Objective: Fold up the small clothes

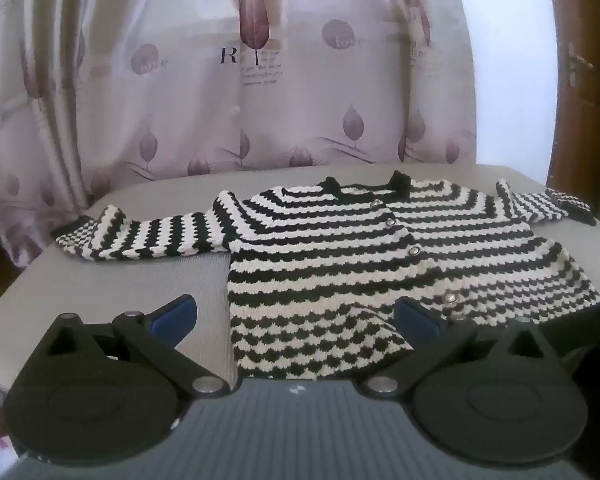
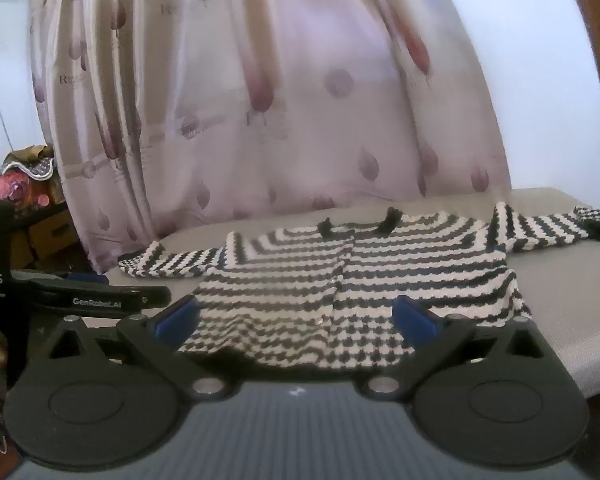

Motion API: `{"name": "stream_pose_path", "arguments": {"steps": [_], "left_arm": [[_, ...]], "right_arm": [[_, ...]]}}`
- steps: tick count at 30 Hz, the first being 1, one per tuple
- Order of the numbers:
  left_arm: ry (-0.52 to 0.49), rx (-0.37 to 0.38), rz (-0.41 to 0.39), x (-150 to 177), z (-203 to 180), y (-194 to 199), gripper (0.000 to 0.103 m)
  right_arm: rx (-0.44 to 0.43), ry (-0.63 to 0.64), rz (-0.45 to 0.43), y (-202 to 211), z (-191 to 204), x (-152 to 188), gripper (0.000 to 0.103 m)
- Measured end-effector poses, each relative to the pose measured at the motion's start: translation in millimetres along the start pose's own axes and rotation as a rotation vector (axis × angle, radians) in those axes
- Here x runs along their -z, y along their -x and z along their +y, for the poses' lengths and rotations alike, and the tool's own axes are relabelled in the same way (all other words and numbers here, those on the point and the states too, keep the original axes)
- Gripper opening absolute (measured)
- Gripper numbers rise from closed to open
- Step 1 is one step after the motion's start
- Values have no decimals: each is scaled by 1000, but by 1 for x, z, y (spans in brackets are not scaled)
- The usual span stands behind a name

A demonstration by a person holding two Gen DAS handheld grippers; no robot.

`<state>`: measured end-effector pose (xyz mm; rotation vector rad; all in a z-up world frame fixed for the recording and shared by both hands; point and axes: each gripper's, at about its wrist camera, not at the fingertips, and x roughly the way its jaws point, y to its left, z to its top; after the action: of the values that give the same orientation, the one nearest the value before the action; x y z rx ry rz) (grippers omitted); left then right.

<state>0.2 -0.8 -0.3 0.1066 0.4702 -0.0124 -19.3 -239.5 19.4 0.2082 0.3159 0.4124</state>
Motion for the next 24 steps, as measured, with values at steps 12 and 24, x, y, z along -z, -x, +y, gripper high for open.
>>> {"name": "stream_pose_path", "arguments": {"steps": [12, 24], "left_arm": [[52, -1, 60, 4, 9, -3, 103], [39, -2, 48, 4, 6, -1, 103]], "right_arm": [[-10, -37, 15, -1, 2, 11, 103], [4, -42, 19, -1, 3, 12, 103]]}}
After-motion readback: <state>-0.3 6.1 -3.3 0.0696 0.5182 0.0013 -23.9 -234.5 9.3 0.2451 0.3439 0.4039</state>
